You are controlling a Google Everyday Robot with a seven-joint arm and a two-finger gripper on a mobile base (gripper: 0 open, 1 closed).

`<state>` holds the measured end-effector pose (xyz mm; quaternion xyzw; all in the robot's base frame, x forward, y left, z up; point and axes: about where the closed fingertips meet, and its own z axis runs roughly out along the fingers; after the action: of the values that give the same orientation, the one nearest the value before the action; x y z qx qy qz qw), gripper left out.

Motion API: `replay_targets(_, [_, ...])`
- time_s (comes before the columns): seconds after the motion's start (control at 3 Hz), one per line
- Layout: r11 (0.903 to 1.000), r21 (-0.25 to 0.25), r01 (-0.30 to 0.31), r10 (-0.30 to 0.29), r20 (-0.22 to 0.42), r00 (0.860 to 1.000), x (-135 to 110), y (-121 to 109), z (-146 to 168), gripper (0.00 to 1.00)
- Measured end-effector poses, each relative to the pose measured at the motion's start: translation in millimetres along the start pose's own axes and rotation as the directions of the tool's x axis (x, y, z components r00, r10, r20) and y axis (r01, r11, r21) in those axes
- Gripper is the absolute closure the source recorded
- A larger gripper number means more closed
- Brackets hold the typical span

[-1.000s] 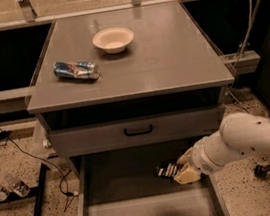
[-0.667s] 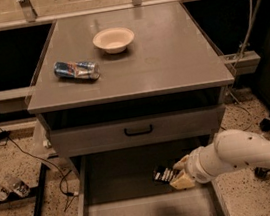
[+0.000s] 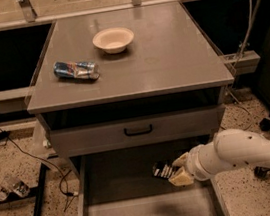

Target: Place rxbar chocolate into middle drawer

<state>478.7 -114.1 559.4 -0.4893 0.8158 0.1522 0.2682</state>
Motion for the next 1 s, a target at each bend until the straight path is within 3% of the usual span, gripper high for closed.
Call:
replay_targets(0.33, [0.9994, -0.033, -0.007, 0.006, -0.024, 1.000, 6, 7, 17, 1.00])
replay_targets(1.0, [0.9969, -0.075, -0.024, 0.023, -0.008, 1.000, 54, 22, 99, 1.00])
